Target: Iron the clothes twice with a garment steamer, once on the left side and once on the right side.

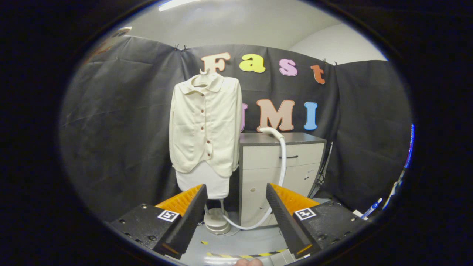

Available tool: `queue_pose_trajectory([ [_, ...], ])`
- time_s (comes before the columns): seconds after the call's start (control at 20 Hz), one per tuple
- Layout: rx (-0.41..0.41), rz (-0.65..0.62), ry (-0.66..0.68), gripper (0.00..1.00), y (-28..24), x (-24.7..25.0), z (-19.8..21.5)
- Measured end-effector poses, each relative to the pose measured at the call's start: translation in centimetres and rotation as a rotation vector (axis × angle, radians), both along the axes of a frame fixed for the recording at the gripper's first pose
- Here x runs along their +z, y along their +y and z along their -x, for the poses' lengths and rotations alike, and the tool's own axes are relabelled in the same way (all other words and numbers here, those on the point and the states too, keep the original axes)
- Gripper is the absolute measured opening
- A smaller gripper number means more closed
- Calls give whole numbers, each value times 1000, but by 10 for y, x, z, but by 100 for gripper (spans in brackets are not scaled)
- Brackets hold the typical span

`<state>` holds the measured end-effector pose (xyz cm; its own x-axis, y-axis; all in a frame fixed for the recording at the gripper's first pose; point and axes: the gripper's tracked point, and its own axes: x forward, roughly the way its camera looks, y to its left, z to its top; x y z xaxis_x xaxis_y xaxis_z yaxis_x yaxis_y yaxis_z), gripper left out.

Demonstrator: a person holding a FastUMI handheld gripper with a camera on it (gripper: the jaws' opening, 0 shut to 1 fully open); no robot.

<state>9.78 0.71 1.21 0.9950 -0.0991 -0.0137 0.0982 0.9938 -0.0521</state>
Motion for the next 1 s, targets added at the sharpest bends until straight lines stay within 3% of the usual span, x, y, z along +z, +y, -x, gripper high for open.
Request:
queue_pose_trajectory([
  [0.3,-31,68,23,97,-47,12,-75],
  [1.0,-31,59,64,98,-211,67,-366],
])
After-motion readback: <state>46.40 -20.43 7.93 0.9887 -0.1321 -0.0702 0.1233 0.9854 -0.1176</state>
